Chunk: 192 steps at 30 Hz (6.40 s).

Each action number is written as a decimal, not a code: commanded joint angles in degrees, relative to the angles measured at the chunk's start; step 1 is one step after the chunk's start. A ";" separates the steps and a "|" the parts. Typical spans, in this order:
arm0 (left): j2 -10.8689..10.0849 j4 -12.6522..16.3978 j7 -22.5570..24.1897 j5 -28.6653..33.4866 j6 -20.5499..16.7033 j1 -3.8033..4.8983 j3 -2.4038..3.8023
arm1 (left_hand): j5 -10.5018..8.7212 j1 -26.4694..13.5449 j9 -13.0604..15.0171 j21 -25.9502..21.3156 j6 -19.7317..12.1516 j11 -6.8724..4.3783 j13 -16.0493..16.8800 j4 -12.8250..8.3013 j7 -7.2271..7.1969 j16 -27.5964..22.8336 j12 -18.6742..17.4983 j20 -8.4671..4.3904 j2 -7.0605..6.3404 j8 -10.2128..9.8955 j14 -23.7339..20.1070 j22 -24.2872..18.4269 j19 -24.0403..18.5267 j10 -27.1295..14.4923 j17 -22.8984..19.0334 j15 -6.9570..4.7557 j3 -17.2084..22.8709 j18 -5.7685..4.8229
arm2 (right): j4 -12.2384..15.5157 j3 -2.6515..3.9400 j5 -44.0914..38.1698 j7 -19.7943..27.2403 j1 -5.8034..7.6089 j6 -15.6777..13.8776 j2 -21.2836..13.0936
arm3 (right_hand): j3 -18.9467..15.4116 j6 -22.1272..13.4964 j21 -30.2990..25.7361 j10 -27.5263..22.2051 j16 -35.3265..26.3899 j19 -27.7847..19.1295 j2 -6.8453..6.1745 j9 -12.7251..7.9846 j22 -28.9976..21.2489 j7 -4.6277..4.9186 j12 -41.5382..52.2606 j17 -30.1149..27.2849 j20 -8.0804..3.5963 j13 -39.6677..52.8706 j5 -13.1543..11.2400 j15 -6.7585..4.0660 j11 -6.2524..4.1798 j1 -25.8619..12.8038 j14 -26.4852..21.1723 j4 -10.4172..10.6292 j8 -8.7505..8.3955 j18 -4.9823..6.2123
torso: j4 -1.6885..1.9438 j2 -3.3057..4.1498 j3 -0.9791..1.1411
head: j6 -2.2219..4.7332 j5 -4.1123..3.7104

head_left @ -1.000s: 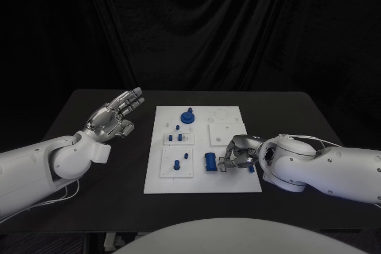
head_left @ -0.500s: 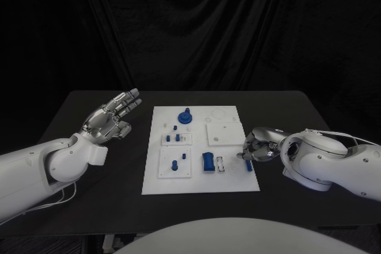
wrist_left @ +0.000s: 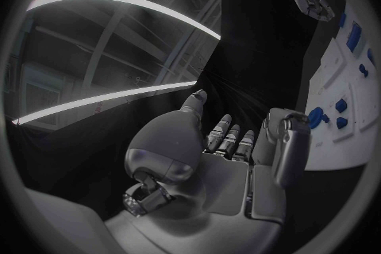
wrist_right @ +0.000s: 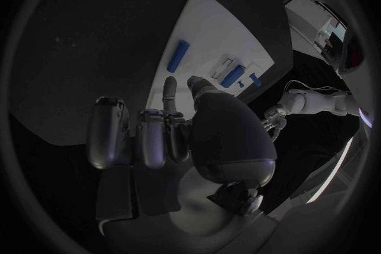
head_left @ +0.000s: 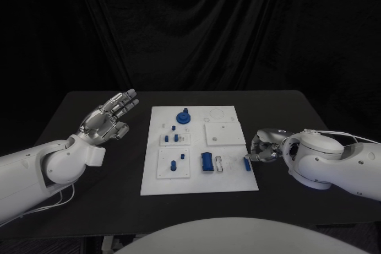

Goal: Assemble the parts on the task board

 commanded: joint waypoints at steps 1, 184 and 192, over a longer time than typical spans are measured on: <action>0.12 0.06 0.51 0.62 0.31 -0.10 0.06 | 0.20 0.49 0.10 0.25 0.22 0.41 0.05 -0.10 0.20 -0.20 0.33 0.39 -0.16 0.22 -0.02 15.09 6.01 0.09 -0.06 0.22 0.15 -0.79 | -0.61 -0.01 -2.44 -2.68 -0.38 1.58 0.57 | -0.30 -0.07 -0.22 5.98 -0.10 0.97 -0.21 -0.47 10.79 0.28 0.16 9.83 0.51 15.07 -0.88 0.66 0.54 -1.43 4.98 1.01 -0.43 -0.35 | -0.14 0.02 0.15 | -0.01 0.22; 0.50 -1.03 -0.89 0.63 1.33 -1.56 0.06 | 0.54 0.54 0.03 0.25 -0.18 0.94 0.13 -0.19 0.32 -0.20 0.92 0.27 0.03 0.14 -0.02 15.09 6.01 0.37 -0.06 0.11 0.92 -0.79 | -3.95 0.66 15.42 6.16 -5.64 -5.85 8.70 | 2.06 1.16 0.03 5.98 0.09 1.06 -1.73 -0.21 10.84 -1.06 0.16 9.81 -0.13 15.07 -17.79 -0.20 -0.58 -2.49 5.00 0.40 8.51 -0.34 | 0.05 -0.03 0.11 | -0.01 0.49; 0.58 -1.07 -0.95 0.63 1.39 -1.58 0.06 | 0.54 0.54 0.03 0.25 -0.18 0.94 0.13 -0.19 0.32 -0.20 0.92 0.27 0.03 0.14 -0.02 15.09 6.01 0.37 -0.06 0.11 0.92 -0.79 | -5.07 0.69 15.42 5.85 -5.68 -5.92 9.42 | 2.19 0.94 -0.02 5.98 0.10 1.04 -0.99 0.34 10.82 -1.18 0.16 9.83 -0.19 15.07 -17.90 -0.27 -0.67 -2.15 5.00 0.43 9.00 -0.33 | -0.02 -0.01 0.11 | -0.01 0.48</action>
